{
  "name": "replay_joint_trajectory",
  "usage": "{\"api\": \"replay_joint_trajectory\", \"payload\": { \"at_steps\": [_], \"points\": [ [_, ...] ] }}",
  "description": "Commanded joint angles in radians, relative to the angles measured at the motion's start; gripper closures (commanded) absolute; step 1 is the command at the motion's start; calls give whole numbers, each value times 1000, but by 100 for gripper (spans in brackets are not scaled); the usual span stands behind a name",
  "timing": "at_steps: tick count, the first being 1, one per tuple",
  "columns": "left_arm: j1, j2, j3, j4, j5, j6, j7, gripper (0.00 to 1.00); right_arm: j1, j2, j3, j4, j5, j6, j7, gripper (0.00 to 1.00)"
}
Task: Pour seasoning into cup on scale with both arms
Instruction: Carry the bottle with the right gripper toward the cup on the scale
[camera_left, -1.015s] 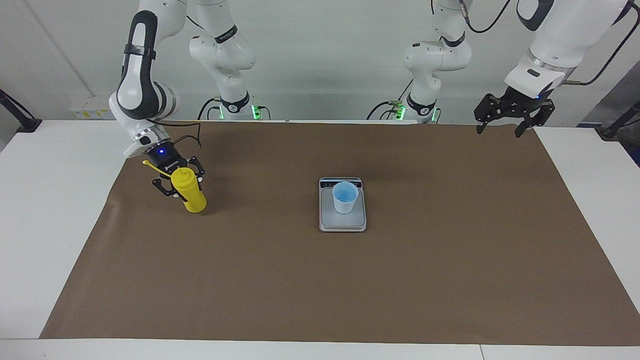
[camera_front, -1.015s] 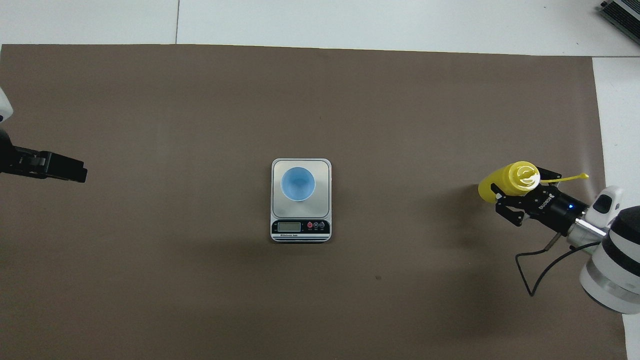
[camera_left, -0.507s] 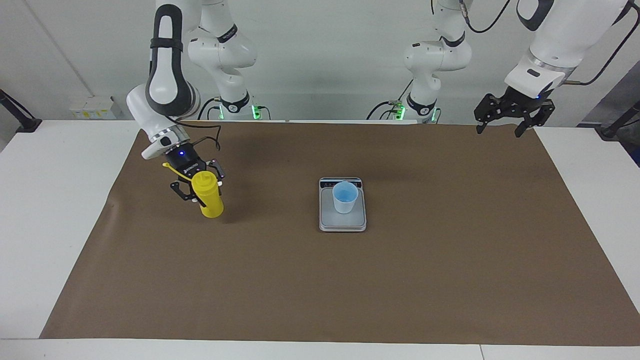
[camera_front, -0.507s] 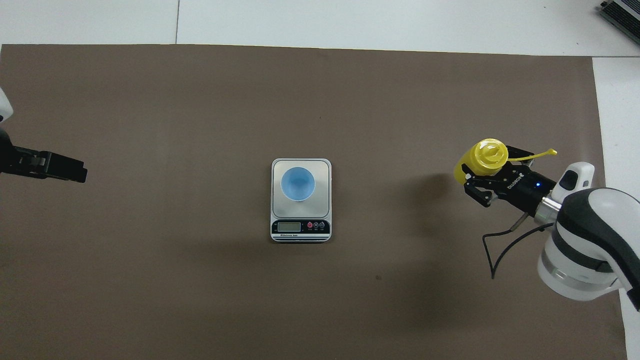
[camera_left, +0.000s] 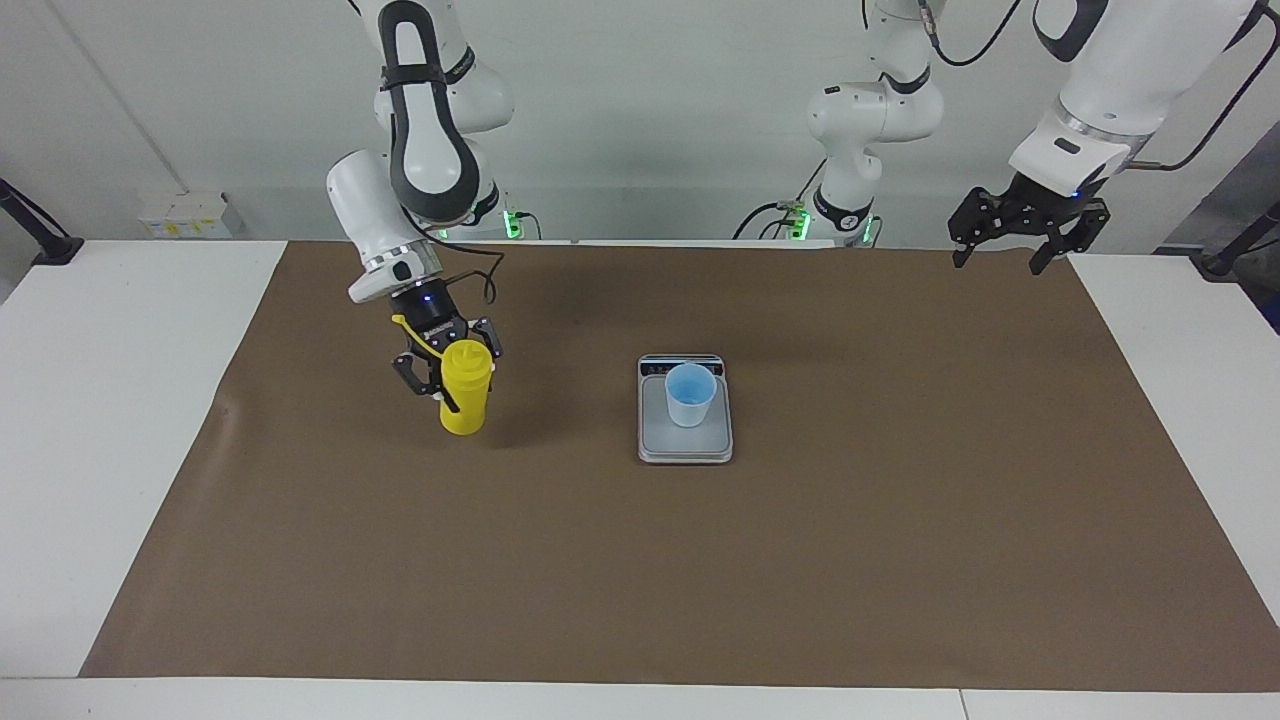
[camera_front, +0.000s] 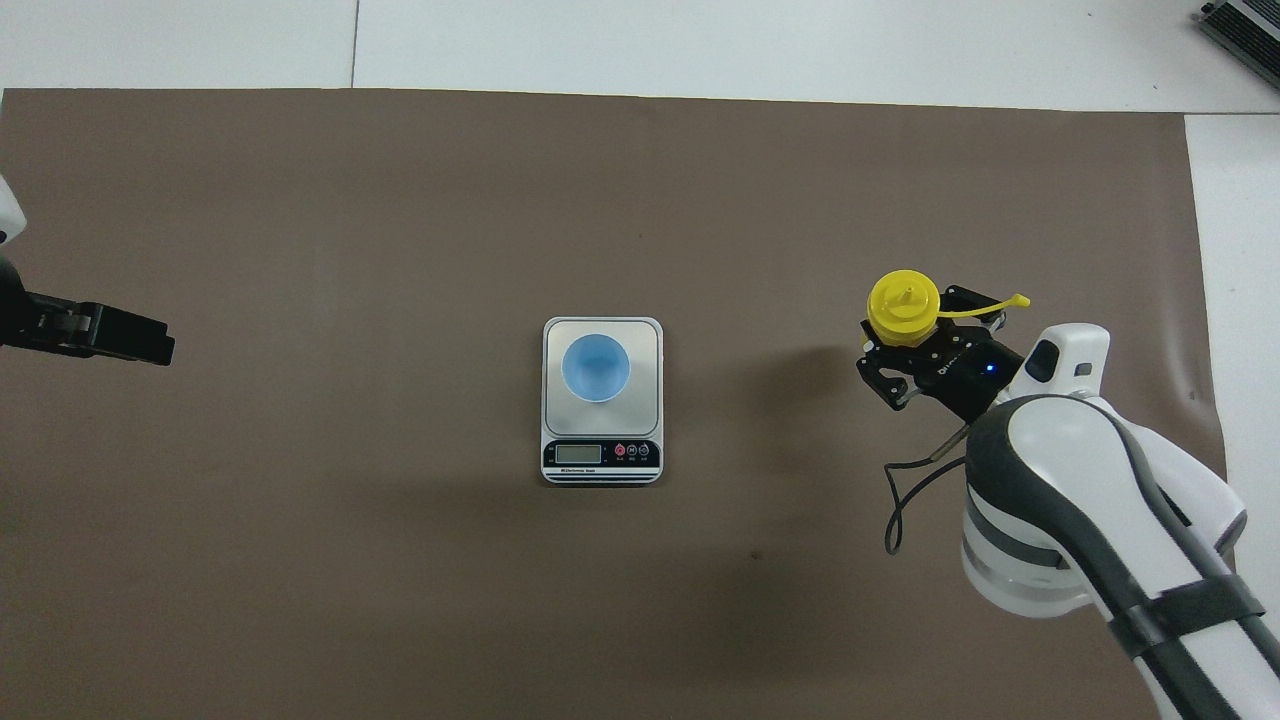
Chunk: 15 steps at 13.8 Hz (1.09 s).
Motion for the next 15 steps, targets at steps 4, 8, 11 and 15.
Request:
{"api": "replay_joint_trajectory", "payload": {
  "at_steps": [4,8,11,15],
  "points": [
    [18,-18,-10,-16,-13,-11,6,0,73,42,0,49,18,112,8,100],
    [18,-18,-10,-15,-12,-11,6,0,84,54,-1,69,10,110,7,100],
    [18,-18,-10,-15,-12,-11,6,0,75,57,-1,75,-77,99,7,100],
    [18,-18,-10,-15,-13,-11,6,0,48,68,-9,90,-184,43,7,100]
  ]
}}
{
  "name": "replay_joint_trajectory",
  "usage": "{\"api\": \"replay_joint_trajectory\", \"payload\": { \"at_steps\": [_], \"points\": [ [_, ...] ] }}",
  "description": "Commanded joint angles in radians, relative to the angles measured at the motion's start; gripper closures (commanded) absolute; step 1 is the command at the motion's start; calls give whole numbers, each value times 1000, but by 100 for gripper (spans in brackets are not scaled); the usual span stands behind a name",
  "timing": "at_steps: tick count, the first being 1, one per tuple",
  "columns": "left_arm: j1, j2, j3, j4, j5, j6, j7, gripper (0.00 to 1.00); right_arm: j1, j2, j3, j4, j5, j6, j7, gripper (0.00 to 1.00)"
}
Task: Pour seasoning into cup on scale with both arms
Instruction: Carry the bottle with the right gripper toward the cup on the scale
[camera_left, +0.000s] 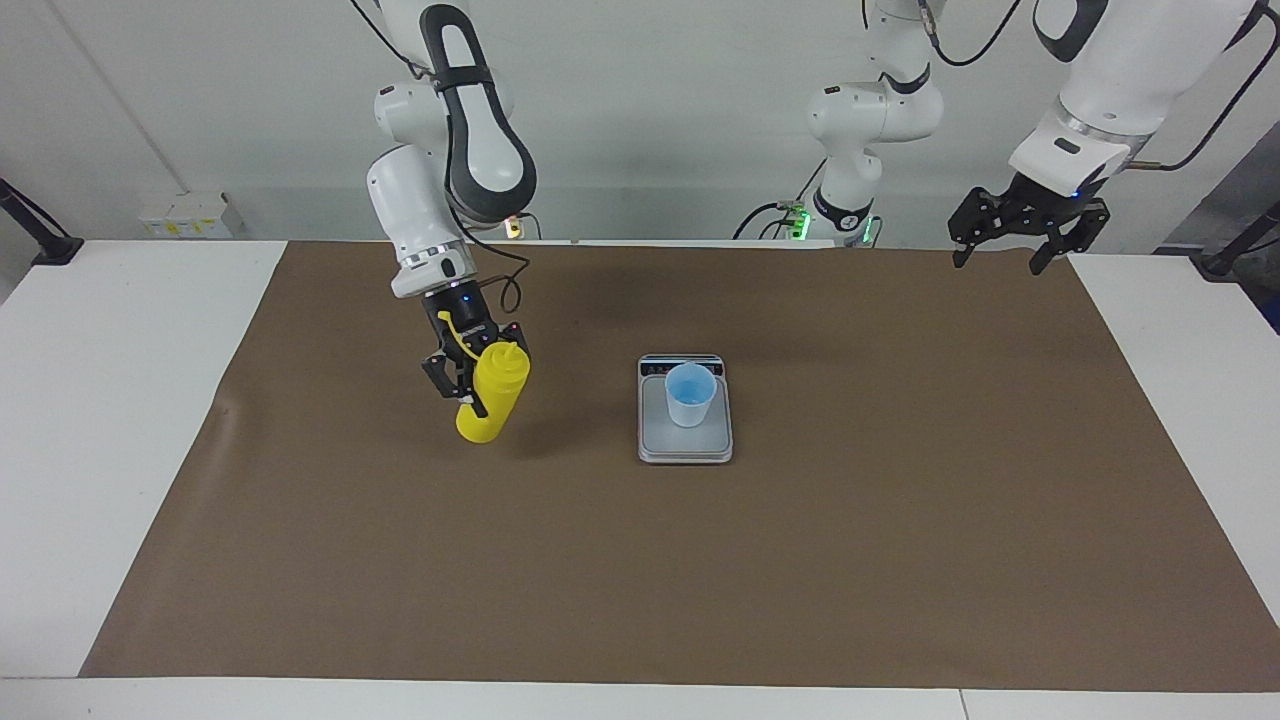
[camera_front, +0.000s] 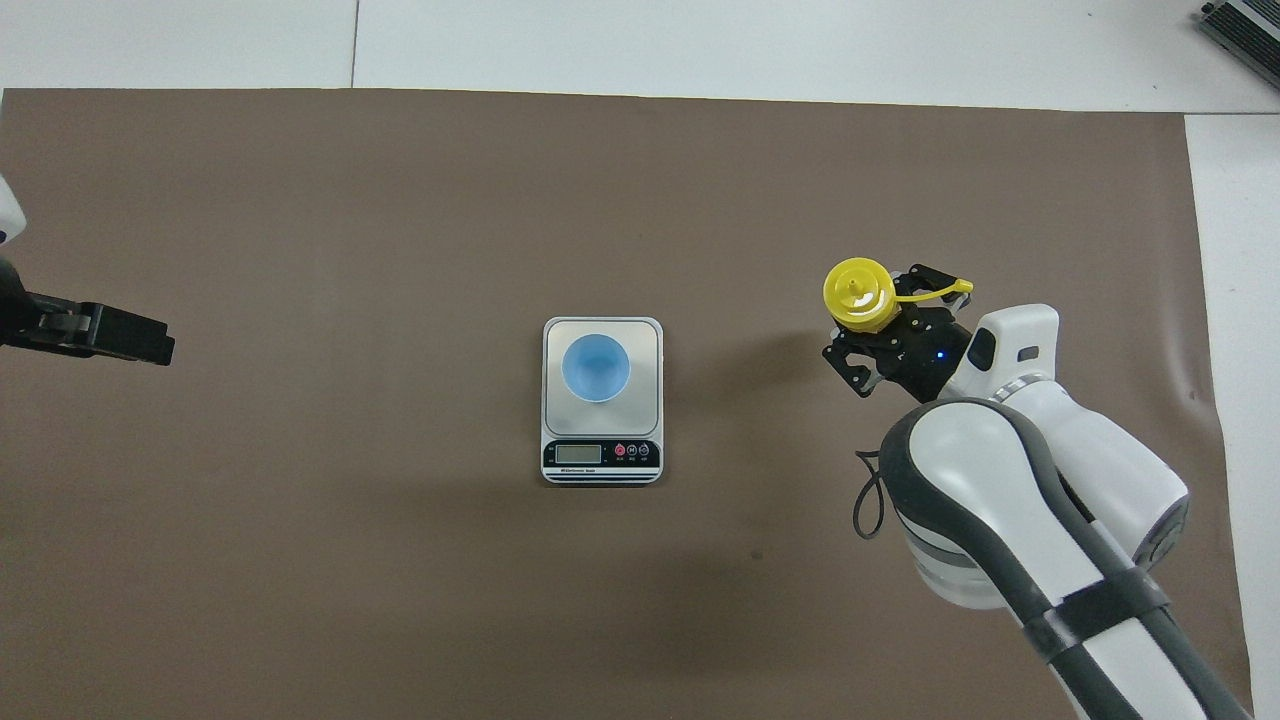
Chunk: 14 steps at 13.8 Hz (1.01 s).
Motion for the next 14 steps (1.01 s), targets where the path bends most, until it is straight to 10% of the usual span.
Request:
{"api": "replay_joint_trajectory", "payload": {
  "at_steps": [1,14],
  "points": [
    [18,-18,-10,-15,-12,-10,6,0,-47,15,-5,33,-92,-76,8,100],
    [18,-18,-10,-15,-12,-10,6,0,-104,16,-3,95,-606,-291,520,100]
  ]
}}
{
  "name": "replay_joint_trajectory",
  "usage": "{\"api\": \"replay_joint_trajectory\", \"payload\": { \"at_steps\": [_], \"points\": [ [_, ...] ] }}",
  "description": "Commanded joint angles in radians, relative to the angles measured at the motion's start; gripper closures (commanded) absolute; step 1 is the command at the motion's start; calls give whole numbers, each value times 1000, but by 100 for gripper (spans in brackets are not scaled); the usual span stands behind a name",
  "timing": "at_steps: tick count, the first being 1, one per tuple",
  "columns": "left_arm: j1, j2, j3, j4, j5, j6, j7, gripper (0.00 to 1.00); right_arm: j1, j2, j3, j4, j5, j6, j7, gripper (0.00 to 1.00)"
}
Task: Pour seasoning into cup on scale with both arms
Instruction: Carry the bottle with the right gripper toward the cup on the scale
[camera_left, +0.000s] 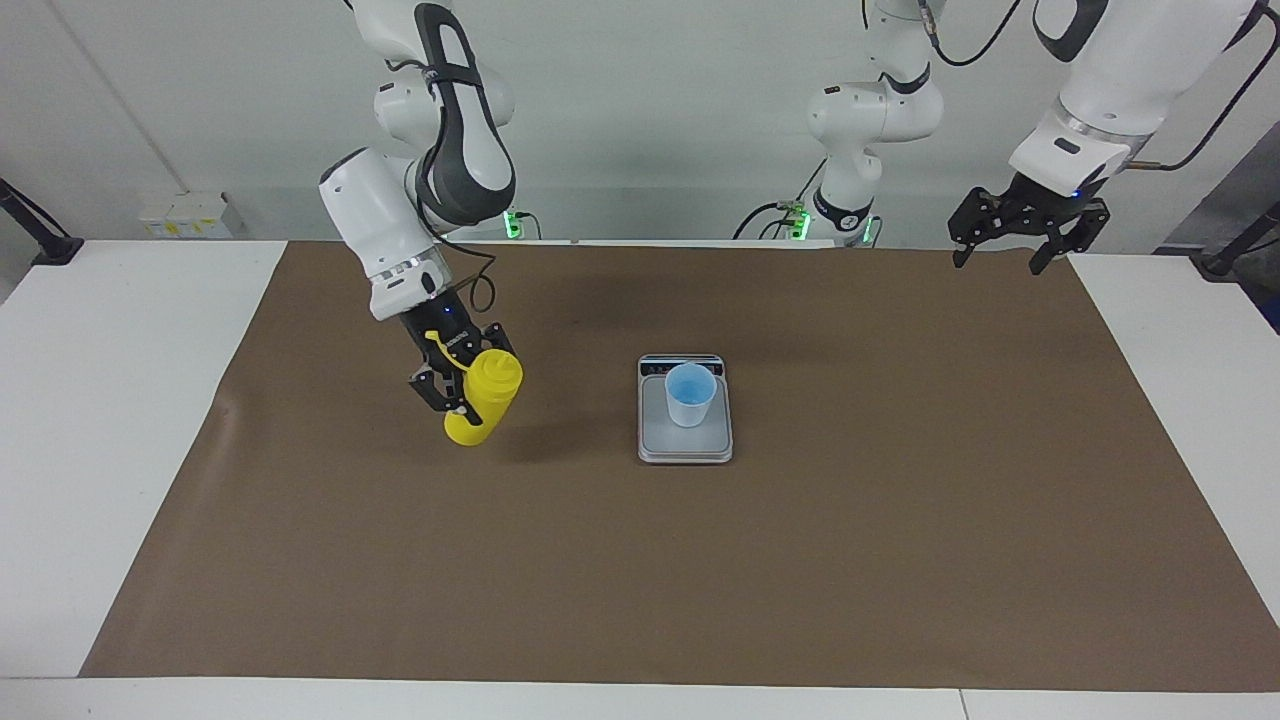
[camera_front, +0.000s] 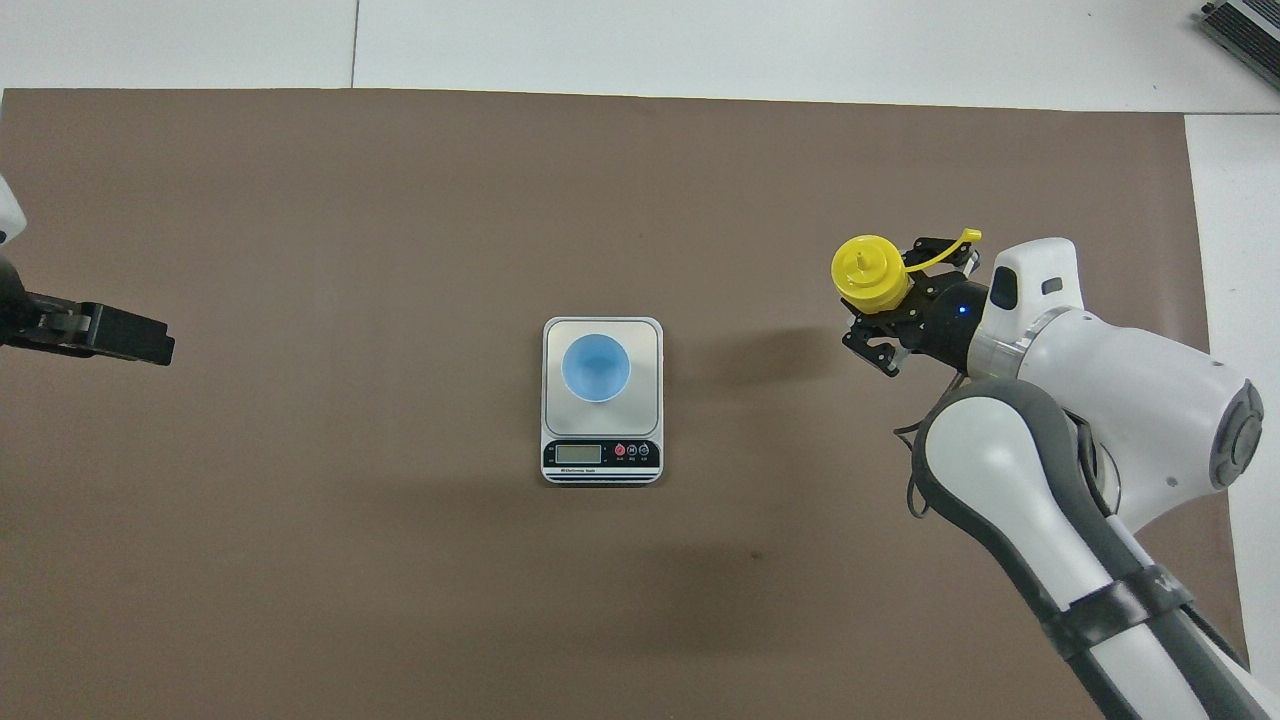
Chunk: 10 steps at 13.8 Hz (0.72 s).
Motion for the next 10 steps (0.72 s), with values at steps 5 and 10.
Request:
{"api": "replay_joint_trajectory", "payload": {
  "at_steps": [5,10],
  "points": [
    [18,-18,-10,-16,-12,-10,5,0,18,32,10,75,-404,-66,466,100],
    [18,-18,-10,-16,-13,-10,6,0,96,116,15,267,-966,-253,901,100]
  ]
}}
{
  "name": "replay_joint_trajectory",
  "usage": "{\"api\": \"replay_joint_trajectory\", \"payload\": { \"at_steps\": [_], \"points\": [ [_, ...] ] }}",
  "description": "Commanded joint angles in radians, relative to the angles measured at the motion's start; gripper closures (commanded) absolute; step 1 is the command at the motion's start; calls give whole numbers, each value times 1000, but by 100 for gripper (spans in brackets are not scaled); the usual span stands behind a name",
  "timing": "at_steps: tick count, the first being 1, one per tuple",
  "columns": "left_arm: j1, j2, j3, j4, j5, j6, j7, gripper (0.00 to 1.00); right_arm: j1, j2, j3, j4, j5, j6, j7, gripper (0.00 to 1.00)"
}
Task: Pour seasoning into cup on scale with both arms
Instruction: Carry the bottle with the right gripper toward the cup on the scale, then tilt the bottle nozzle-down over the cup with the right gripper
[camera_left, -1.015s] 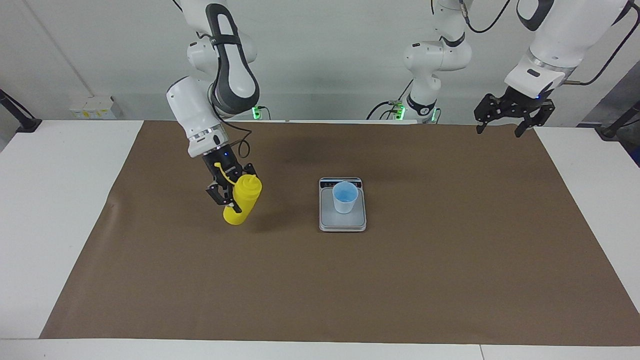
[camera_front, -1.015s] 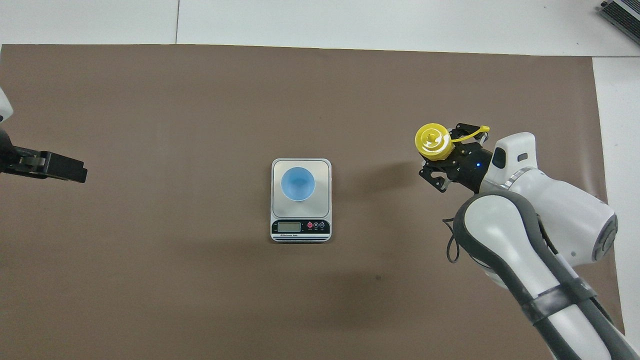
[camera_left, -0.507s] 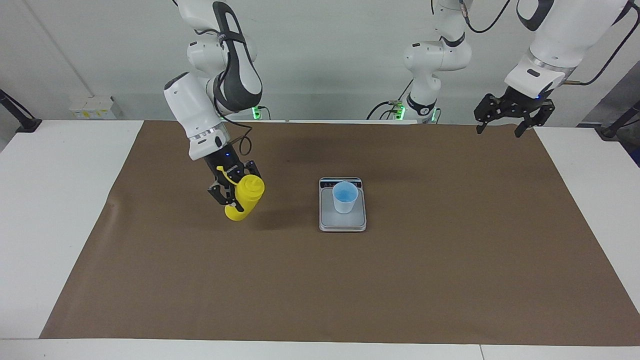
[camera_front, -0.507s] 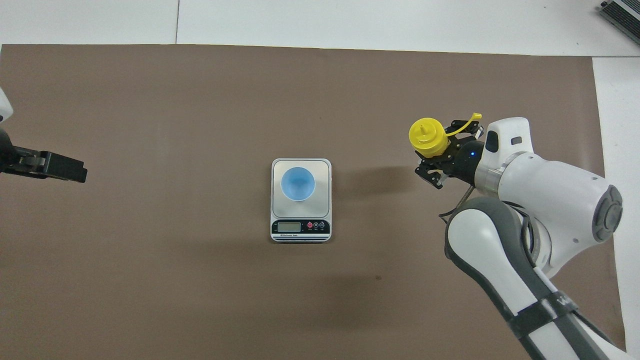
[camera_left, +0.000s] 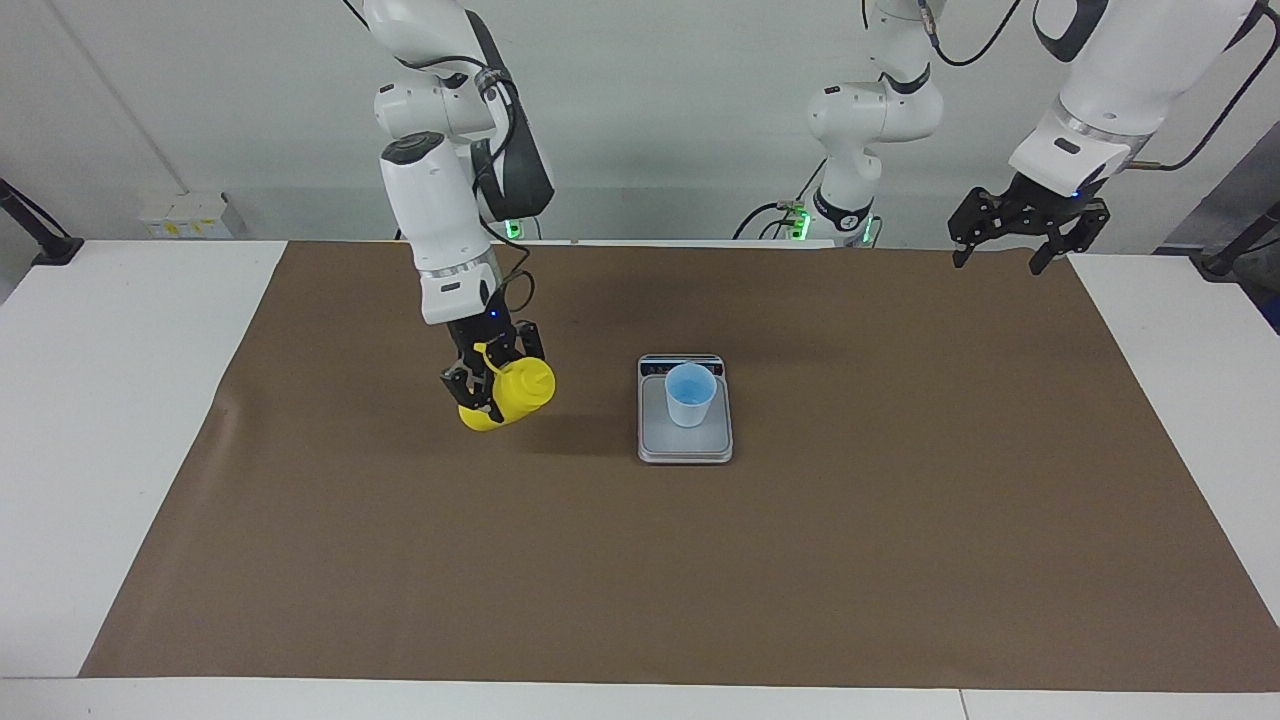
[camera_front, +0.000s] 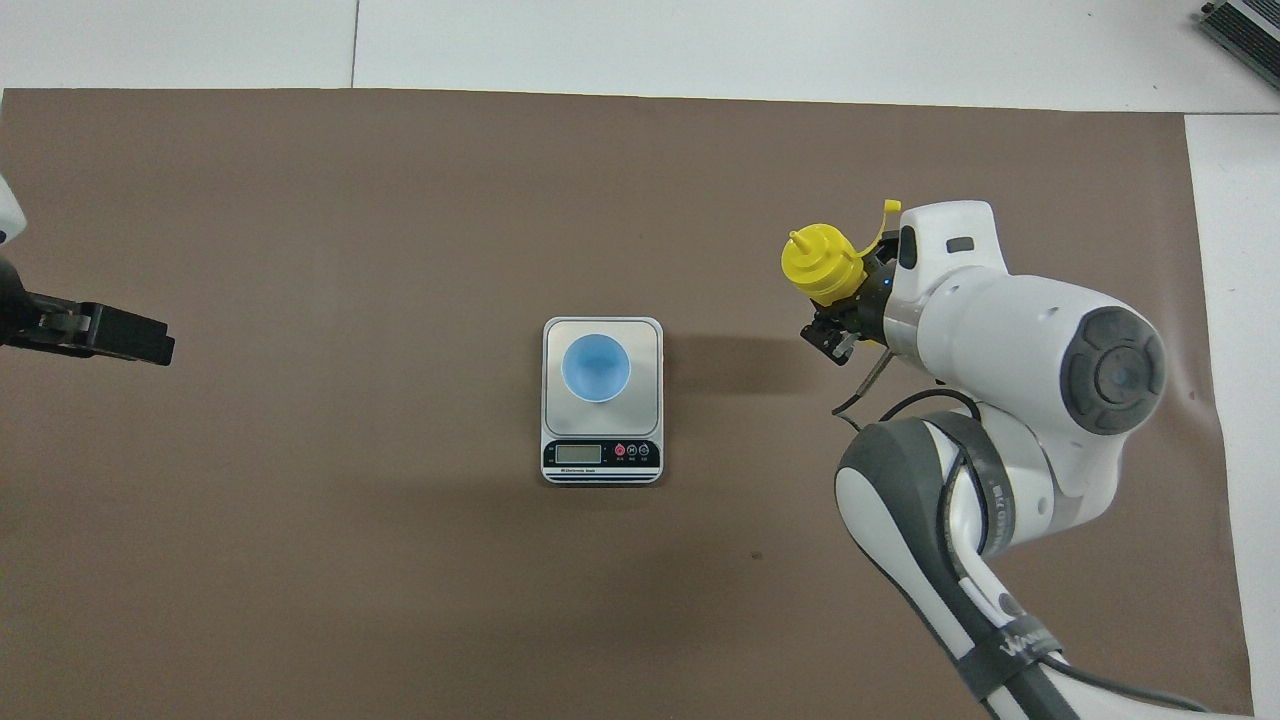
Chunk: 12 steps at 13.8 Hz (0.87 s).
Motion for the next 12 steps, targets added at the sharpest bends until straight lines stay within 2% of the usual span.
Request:
{"api": "replay_joint_trajectory", "payload": {
  "at_steps": [1,3,6,8,12],
  "points": [
    [18,-18,-10,-16,-12,-10,6,0,37,67,3,111,-210,-73,150,100],
    [18,-18,-10,-15,-13,-10,6,0,69,91,-1,128,-246,-80,158,100],
    [18,-18,-10,-15,-13,-10,6,0,76,107,3,160,-456,-129,159,100],
    [18,-18,-10,-16,-12,-10,6,0,103,128,5,201,-522,-179,159,100],
    [18,-18,-10,-16,-13,-10,6,0,152,162,5,230,-732,-225,159,100]
  ]
}}
